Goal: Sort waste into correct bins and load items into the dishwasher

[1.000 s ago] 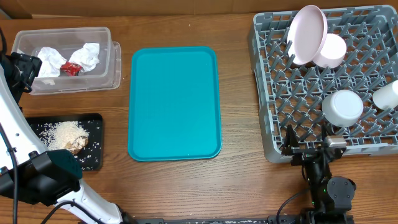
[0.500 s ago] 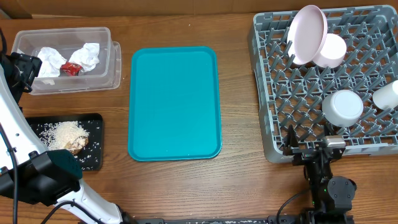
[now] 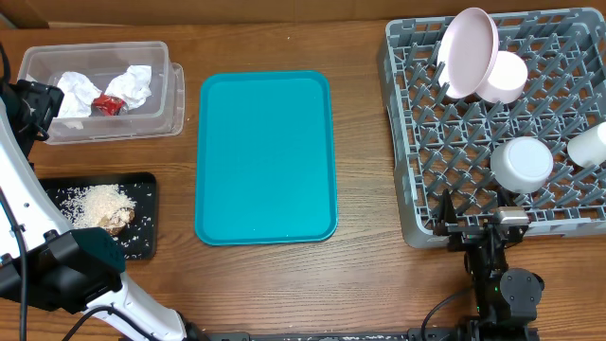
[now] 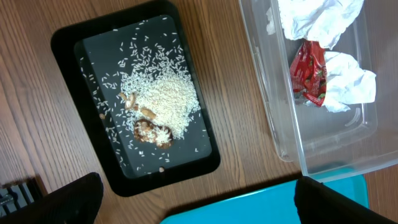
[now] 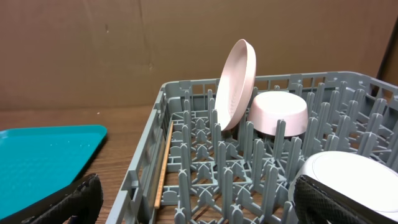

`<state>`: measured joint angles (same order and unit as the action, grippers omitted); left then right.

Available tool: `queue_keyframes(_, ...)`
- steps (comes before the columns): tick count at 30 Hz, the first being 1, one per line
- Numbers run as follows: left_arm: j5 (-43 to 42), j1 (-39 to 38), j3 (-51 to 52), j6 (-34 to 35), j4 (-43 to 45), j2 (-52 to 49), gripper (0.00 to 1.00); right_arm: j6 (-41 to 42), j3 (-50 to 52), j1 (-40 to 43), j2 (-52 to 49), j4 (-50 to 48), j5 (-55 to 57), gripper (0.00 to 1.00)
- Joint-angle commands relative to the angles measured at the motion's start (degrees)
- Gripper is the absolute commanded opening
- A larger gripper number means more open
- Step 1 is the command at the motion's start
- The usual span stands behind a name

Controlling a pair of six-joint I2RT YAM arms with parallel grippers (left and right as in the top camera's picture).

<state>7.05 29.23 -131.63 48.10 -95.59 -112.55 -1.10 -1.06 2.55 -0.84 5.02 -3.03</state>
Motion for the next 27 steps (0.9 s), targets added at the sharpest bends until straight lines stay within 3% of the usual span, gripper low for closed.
queue_keyframes(1, 0.2, -0.4, 0.0, 0.8, 0.1, -0.6, 1.0, -0.2, 0.6, 0.2, 0.7, -0.4, 0.0, 1.0)
queue_keyframes(22, 0.3, -0.8, 0.0, 0.7, 0.0, -0.1, 1.0, -0.2, 0.6, 0.2, 0.7, -0.4, 0.0, 1.0)
queue_keyframes(24, 1.7, -1.1, 0.0, -2.0, -0.8, 0.5, 1.0, -0.2, 0.6, 0.2, 0.7, -0.4, 0.0, 1.0)
queue_keyframes(27, -2.8, -2.1, 0.3, -8.5, -1.2, 1.8, 1.0, -0.2, 0.6, 0.2, 0.7, -0.4, 0.0, 1.0)
